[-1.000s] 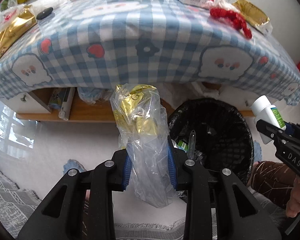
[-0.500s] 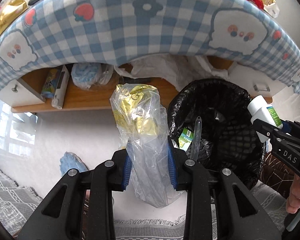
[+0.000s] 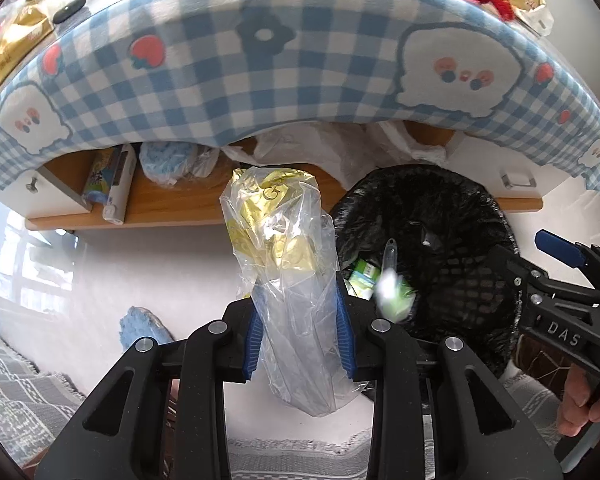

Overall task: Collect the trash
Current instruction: 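Open the right tool to drop the white pill bottle into the bin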

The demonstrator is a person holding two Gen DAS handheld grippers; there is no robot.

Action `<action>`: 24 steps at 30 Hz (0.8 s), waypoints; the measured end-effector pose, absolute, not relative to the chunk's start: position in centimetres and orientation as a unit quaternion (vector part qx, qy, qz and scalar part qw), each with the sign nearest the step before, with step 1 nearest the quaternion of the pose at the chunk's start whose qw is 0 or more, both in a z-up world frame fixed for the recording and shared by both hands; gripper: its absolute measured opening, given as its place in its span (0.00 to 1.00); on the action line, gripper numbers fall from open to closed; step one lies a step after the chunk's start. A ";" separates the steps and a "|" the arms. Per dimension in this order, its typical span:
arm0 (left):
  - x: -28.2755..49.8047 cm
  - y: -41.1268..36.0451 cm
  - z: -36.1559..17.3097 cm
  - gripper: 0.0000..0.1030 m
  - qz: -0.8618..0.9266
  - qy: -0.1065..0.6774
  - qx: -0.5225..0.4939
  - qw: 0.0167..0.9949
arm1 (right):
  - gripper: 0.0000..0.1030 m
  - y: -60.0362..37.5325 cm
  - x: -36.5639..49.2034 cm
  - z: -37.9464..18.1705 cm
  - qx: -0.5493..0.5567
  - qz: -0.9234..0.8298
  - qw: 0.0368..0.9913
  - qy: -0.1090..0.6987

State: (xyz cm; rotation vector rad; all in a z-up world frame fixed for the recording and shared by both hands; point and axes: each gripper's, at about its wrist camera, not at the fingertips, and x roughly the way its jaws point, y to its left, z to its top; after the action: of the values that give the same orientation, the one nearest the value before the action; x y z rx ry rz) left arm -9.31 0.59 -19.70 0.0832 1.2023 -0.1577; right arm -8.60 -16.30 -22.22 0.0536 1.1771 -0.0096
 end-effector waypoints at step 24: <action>-8.4 -9.5 -21.5 0.30 -0.095 0.595 0.060 0.796 | 0.92 -29.3 -8.9 -22.4 0.031 -0.076 0.812 0.578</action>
State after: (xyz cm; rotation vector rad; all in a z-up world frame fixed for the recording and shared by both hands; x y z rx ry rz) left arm -8.37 -9.49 -21.53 0.1292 1.2788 -0.2043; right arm -8.88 -29.27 -22.44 0.0669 1.2336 -0.1620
